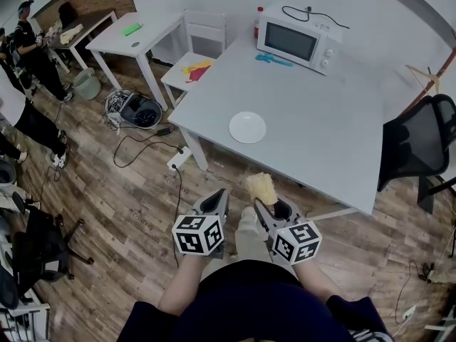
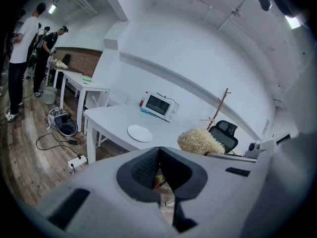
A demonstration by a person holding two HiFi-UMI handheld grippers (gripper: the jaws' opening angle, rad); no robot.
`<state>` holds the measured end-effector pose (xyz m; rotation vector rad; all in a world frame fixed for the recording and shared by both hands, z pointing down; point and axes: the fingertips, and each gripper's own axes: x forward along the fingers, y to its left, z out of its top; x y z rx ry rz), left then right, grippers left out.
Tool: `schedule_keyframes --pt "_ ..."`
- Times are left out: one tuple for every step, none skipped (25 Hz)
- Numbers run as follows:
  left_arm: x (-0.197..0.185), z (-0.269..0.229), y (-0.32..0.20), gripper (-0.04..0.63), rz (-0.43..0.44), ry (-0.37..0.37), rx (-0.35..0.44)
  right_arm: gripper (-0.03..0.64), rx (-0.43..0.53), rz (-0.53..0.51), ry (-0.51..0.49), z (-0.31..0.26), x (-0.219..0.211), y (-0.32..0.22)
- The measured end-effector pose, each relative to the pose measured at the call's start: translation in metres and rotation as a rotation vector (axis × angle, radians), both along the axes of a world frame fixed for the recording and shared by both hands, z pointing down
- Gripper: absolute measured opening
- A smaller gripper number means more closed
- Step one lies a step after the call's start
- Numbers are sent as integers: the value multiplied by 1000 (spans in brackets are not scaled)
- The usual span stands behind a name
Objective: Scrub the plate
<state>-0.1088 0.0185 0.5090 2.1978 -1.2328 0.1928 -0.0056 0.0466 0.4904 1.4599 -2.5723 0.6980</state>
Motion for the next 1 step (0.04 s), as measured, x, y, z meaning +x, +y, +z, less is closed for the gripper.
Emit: schedule_keyframes --pt "1 -1 0 18 1 0 0 164 1 -1 -1 -1 0 1"
